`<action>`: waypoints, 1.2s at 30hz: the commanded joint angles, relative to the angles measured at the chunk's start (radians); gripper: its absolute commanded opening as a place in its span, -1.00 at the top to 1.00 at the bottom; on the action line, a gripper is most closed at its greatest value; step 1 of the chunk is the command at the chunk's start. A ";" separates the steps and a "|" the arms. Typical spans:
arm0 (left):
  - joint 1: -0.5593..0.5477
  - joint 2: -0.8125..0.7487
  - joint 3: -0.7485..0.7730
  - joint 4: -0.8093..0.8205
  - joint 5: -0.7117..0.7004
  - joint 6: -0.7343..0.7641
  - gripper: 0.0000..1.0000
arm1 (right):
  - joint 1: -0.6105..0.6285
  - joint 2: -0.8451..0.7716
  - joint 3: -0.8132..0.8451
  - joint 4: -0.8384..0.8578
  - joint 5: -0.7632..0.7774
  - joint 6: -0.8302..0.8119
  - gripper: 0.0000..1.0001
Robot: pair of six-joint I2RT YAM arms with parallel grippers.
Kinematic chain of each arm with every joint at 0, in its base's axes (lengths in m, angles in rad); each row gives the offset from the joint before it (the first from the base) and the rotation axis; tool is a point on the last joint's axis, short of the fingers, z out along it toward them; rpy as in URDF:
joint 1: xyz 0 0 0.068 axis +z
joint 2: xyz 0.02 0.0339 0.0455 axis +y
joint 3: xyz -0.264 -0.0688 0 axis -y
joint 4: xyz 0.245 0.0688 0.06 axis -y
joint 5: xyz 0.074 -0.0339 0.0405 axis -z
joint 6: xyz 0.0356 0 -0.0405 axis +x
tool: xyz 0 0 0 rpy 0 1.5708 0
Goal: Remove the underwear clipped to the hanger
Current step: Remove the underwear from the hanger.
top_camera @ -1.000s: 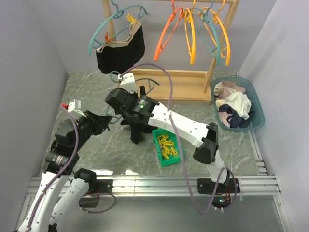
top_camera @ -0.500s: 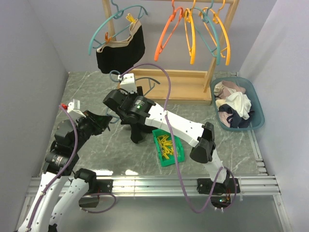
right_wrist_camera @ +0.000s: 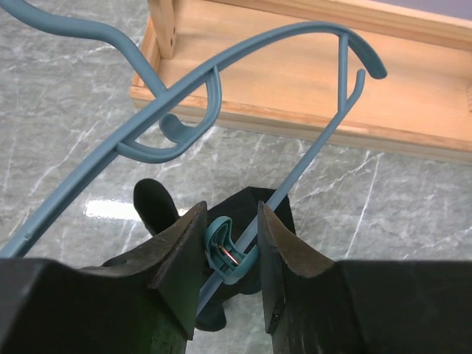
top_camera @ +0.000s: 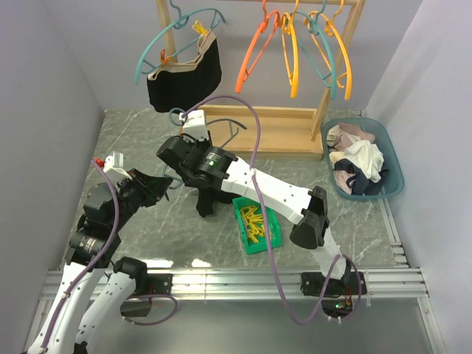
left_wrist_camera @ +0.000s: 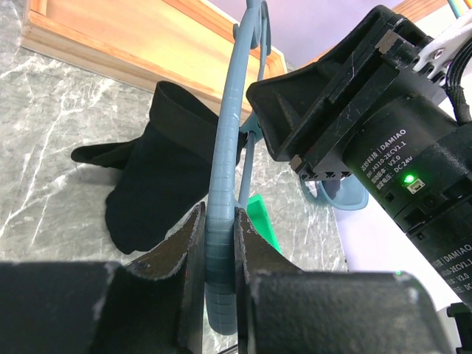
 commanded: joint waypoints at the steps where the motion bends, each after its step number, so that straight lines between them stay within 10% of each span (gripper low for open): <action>1: 0.001 -0.014 0.003 0.088 0.014 -0.014 0.99 | -0.005 0.003 0.027 0.035 0.046 -0.005 0.37; 8: -0.001 -0.016 0.003 0.088 0.017 -0.014 0.99 | -0.008 -0.007 0.007 0.049 0.043 -0.007 1.00; 36: -0.001 -0.037 -0.047 0.048 0.014 -0.013 0.99 | -0.121 -0.590 -0.791 0.744 -0.426 0.206 1.00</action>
